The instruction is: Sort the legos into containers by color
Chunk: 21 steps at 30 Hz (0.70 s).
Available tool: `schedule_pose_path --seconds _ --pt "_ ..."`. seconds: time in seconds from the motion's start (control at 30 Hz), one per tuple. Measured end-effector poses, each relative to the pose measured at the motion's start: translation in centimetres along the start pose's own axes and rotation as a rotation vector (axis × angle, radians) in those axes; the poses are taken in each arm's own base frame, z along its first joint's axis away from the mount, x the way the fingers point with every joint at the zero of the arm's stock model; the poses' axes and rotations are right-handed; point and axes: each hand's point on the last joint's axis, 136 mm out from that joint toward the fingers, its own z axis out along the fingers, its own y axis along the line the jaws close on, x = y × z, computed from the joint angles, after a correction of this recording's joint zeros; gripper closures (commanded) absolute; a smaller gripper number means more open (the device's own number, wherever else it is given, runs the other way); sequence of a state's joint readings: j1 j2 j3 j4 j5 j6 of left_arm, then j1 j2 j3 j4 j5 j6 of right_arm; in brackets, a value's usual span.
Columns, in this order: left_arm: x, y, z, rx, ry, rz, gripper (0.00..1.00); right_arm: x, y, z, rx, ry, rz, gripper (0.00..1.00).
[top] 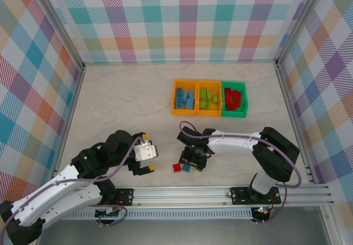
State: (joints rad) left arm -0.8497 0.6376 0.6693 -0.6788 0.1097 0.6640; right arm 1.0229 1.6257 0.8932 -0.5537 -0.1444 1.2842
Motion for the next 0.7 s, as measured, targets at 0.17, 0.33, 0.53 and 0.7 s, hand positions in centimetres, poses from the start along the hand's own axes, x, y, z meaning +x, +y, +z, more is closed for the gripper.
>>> schedule_pose_path --seconds 0.17,0.33,0.53,0.7 --pt "-0.1 -0.1 -0.1 -0.001 -0.012 0.013 0.0 -0.3 0.2 0.1 0.01 -0.019 -0.003 0.59" --pt "-0.3 -0.9 -0.5 0.023 -0.058 0.051 0.0 -0.9 0.3 -0.5 0.001 -0.062 -0.008 0.7" --pt "-0.5 -2.0 -1.1 0.053 -0.12 0.11 0.0 -2.8 0.9 -3.8 -0.091 -0.153 0.003 0.72" --pt "-0.6 -2.6 -1.1 0.081 -0.136 0.139 0.0 -6.6 0.6 -6.9 -0.143 -0.285 -0.022 0.74"
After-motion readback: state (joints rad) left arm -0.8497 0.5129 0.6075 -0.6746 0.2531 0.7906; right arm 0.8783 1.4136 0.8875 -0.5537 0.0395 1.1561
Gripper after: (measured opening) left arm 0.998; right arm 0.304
